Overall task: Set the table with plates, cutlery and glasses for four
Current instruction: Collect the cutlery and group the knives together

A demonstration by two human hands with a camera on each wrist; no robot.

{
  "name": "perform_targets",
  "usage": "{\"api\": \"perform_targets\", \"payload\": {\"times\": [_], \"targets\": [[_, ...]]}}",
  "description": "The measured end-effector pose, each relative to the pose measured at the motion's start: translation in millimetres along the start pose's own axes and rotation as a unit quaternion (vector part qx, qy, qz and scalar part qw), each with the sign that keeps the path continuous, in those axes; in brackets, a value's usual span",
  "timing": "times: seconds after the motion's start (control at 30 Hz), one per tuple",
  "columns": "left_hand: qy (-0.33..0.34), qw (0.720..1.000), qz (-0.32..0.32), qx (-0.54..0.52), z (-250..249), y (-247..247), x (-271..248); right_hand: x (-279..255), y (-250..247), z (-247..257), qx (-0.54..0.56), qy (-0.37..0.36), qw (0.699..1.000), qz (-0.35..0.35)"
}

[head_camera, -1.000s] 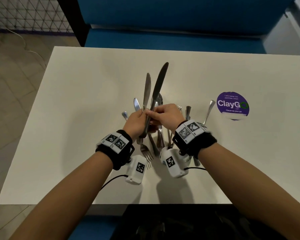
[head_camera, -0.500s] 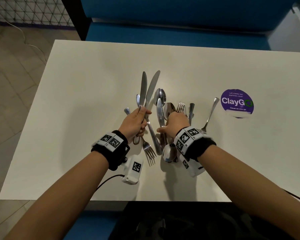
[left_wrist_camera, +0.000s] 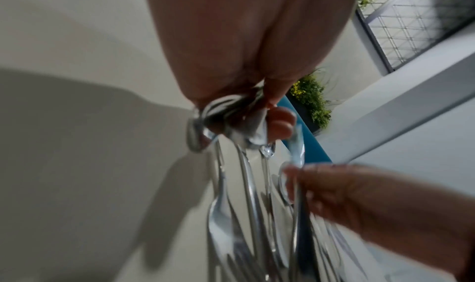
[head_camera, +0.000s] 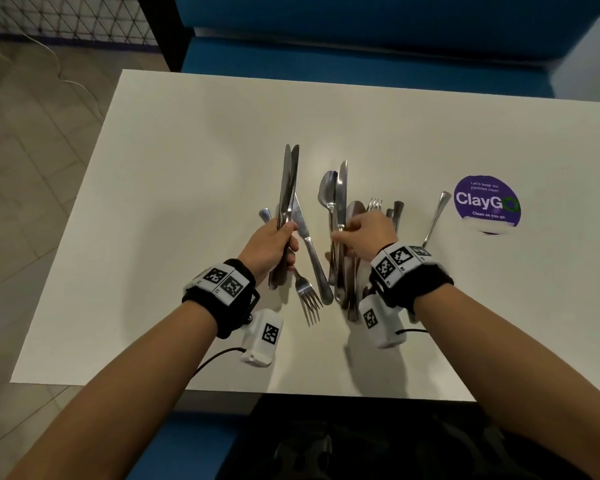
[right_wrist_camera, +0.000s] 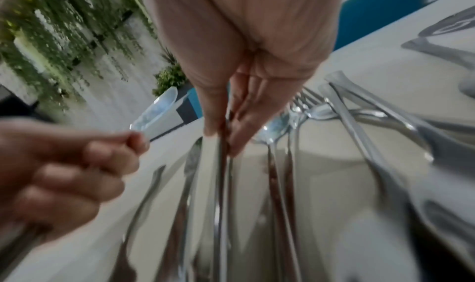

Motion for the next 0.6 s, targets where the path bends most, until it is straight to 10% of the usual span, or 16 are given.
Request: {"api": "perform_targets", "payload": {"times": [0.2,0.6], "targets": [[0.012,1.0,0.002,0.015,-5,5,2,2,-5,43,0.24,-0.053,0.969,0.019],[0.026,0.998,-0.054,-0.025,-4,-10,1,5,8,58,0.055,-0.069,0.996,-0.019]]}}
Point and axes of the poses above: each hand's wrist, its own x-axis towards the middle knuckle, its own y-axis out of the palm, z = x × y, the point moved 7 cm from there along x, towards the middle knuckle, and after that the axes turned 14 degrees about -x, right-handed, at the moved point
